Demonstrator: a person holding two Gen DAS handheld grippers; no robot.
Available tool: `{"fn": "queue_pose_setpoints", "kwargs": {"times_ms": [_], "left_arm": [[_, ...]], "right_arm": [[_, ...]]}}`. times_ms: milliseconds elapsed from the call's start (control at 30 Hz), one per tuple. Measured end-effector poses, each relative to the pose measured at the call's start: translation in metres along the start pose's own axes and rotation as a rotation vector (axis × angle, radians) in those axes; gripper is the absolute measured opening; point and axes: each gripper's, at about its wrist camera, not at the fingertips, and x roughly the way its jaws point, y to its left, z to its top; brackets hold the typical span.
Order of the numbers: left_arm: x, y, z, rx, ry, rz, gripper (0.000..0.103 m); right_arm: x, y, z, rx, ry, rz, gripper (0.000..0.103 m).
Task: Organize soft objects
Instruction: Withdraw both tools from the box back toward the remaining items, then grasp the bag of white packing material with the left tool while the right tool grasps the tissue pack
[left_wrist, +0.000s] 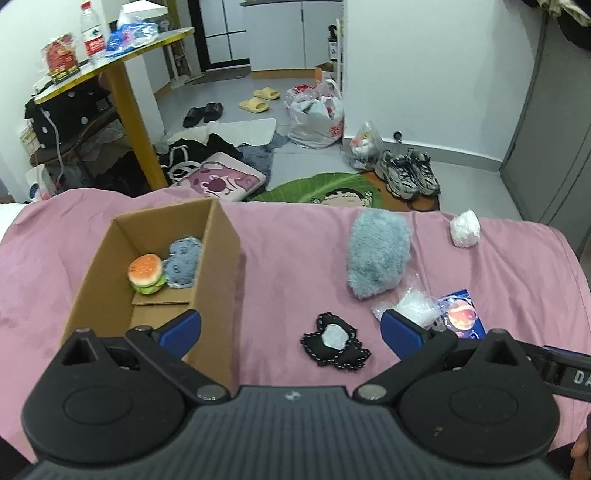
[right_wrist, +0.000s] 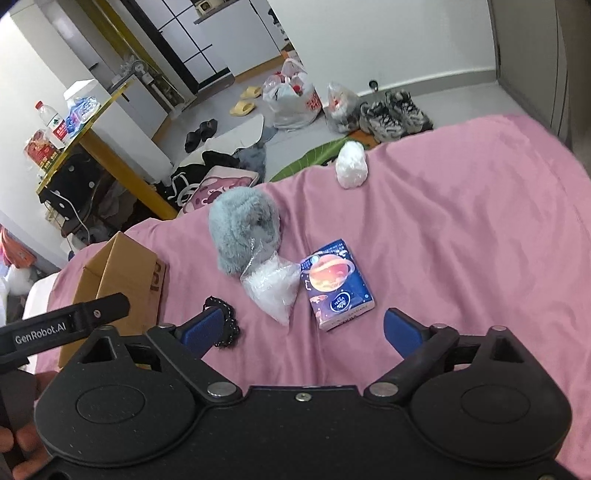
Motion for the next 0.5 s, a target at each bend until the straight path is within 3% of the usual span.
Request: {"fn": "queue_pose_setpoints", "kwargs": {"times_ms": [267,500], "left_arm": [[0.022,-0.024,0.003,0.012,0.034,-0.02,0.102],[0.043,-0.045,0.013,0.007,0.057,-0.069,0.102]], "right_arm": [[0.028,-0.015,0.005,0.056,0.086,0.02,0.071],[0.043,-0.023,0.008,0.078,0.115,0.03,0.069]]}}
